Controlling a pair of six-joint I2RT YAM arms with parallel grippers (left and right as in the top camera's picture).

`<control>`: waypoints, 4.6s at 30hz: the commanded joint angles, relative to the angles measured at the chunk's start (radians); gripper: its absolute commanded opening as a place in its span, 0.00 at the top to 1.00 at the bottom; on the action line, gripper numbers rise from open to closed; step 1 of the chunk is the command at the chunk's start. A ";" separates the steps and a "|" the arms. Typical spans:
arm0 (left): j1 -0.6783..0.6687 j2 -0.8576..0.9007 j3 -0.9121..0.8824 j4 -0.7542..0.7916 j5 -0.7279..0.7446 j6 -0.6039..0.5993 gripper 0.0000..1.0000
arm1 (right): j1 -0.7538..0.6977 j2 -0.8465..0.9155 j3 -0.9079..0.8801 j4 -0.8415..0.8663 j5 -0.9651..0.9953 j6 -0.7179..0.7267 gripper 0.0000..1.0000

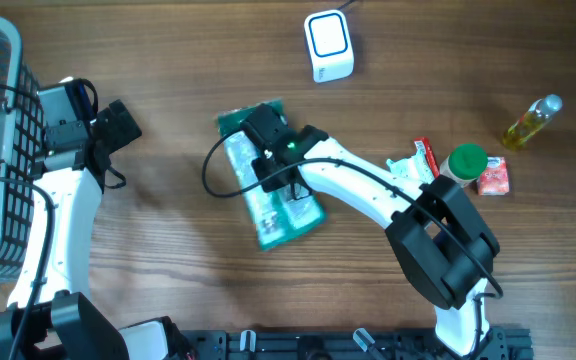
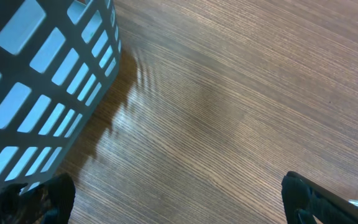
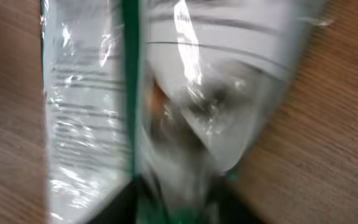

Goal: Scan the item barcode

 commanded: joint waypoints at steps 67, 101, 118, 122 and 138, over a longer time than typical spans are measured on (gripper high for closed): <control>0.005 -0.013 0.011 0.002 0.002 0.012 0.00 | -0.146 0.465 0.256 1.358 0.883 -1.710 0.96; 0.005 -0.013 0.011 0.002 0.002 0.012 0.00 | 0.261 0.083 -0.138 0.670 1.194 -1.191 0.96; 0.005 -0.013 0.011 0.002 0.002 0.012 0.00 | 0.023 0.077 -0.138 -0.263 0.479 -0.206 0.52; 0.005 -0.013 0.011 0.002 0.002 0.012 0.00 | -0.082 0.035 -0.128 -0.291 0.496 -0.114 0.00; 0.005 -0.013 0.011 0.002 0.002 0.012 0.00 | -0.187 -0.229 -0.128 -0.064 0.117 -0.111 0.00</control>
